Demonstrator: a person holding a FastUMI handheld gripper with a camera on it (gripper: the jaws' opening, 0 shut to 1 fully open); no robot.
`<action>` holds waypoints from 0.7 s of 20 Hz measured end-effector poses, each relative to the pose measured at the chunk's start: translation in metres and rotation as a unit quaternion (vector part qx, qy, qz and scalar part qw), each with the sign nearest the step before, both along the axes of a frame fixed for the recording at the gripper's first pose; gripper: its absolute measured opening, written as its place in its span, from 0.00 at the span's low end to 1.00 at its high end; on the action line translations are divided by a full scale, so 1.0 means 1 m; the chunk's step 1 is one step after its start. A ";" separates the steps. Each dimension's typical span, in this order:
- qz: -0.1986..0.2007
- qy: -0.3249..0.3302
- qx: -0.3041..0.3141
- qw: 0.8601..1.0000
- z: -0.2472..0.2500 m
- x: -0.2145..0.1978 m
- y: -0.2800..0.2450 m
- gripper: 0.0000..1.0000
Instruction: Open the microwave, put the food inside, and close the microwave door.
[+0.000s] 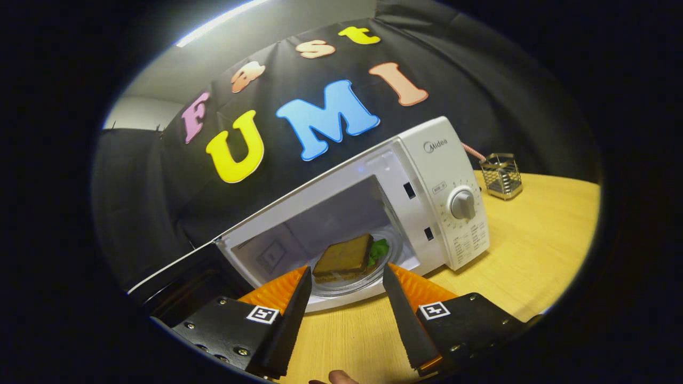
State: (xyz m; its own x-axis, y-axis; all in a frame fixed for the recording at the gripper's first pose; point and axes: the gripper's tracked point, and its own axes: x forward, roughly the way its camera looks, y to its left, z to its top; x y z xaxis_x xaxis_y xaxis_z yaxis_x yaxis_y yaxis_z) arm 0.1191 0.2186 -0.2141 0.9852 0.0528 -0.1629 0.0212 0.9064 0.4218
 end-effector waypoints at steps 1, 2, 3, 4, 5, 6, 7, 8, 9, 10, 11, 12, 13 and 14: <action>0.010 -0.011 -0.018 1.000 0.007 -0.012 0.002 0.81; 0.021 -0.028 -0.033 0.999 0.018 -0.024 0.005 0.80; 0.027 -0.037 -0.052 0.998 0.023 -0.032 0.007 0.81; 0.031 -0.044 -0.069 0.996 0.030 -0.042 0.008 0.80; 0.037 -0.048 -0.080 0.995 0.035 -0.050 0.010 0.81; 0.042 -0.050 -0.083 0.994 0.040 -0.060 0.013 0.80; 0.047 -0.052 -0.085 0.994 0.043 -0.069 0.016 0.80; 0.054 -0.056 -0.087 0.993 0.047 -0.078 0.022 0.78; 0.054 -0.057 -0.095 0.992 0.050 -0.085 0.024 0.76; 0.053 -0.060 -0.107 0.991 0.054 -0.091 0.027 0.76; 0.050 -0.061 -0.117 0.990 0.056 -0.095 0.028 0.70; 0.050 -0.062 -0.127 0.989 0.057 -0.100 0.031 0.61; 0.050 -0.063 -0.137 0.987 0.059 -0.105 0.035 0.61; 0.039 -0.062 -0.145 0.987 0.060 -0.108 0.033 0.47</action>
State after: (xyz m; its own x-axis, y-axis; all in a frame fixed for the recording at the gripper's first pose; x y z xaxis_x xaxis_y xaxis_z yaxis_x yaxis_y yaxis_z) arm 0.0112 0.2517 -0.1543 0.9933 0.0975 -0.0616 -0.0883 0.9864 0.1386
